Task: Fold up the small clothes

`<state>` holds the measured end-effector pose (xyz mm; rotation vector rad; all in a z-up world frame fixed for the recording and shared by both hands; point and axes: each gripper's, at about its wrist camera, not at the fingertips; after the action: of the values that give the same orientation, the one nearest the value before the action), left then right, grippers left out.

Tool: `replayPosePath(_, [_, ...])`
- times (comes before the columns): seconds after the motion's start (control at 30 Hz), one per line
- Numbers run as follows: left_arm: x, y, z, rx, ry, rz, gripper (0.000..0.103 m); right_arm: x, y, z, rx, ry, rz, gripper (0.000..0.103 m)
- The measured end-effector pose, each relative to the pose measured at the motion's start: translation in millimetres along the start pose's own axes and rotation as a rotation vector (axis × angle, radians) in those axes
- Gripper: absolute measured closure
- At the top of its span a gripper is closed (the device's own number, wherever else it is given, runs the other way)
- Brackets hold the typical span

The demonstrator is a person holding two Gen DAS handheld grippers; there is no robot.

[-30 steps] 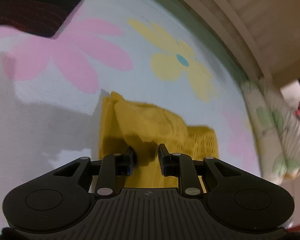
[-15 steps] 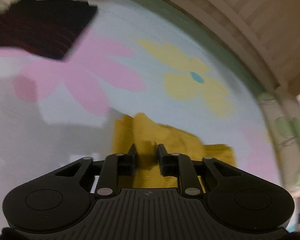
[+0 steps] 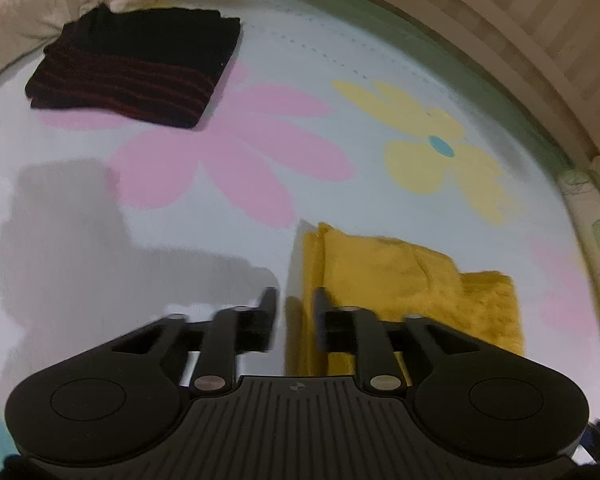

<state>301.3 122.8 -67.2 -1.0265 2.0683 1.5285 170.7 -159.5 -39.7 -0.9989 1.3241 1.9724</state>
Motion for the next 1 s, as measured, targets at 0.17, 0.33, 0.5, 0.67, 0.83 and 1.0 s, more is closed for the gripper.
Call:
replayPosePath(0.17, [4, 26, -2, 0.016, -0.031, -0.015, 0.055, -12, -13, -23, -0.008, -0.09, 0.031, 0.019])
replayPosePath(0.33, [21, 45, -13, 0.047, -0.109, 0.002, 0.051, -18, -29, -50, -0.018, -0.225, 0.051, 0.01])
replayPosePath(0.5, [48, 49, -17, 0.107, -0.098, 0.072, 0.051, -22, -43, -79, -0.015, -0.4, 0.04, 0.003])
replayPosePath(0.67, [71, 44, -18, 0.13, -0.099, 0.143, 0.051, -19, -59, -89, -0.009, -0.43, 0.072, 0.002])
replayPosePath(0.83, [82, 35, -16, 0.127, -0.097, 0.169, 0.045, -13, -71, -93, -0.044, -0.453, 0.096, 0.002])
replayPosePath(1.0, [82, 27, -24, 0.138, -0.11, 0.158, 0.034, -9, -84, -94, -0.079, -0.448, 0.112, 0.002])
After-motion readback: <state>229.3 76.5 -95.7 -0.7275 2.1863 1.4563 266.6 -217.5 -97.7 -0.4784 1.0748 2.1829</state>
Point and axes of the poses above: each gripper's, at about its wrist camera, not at the fingertips, and y roughly against the way its jaws point, z to its left, x to its underside, and after that the axes turned 14 degrees about -z, right-handed
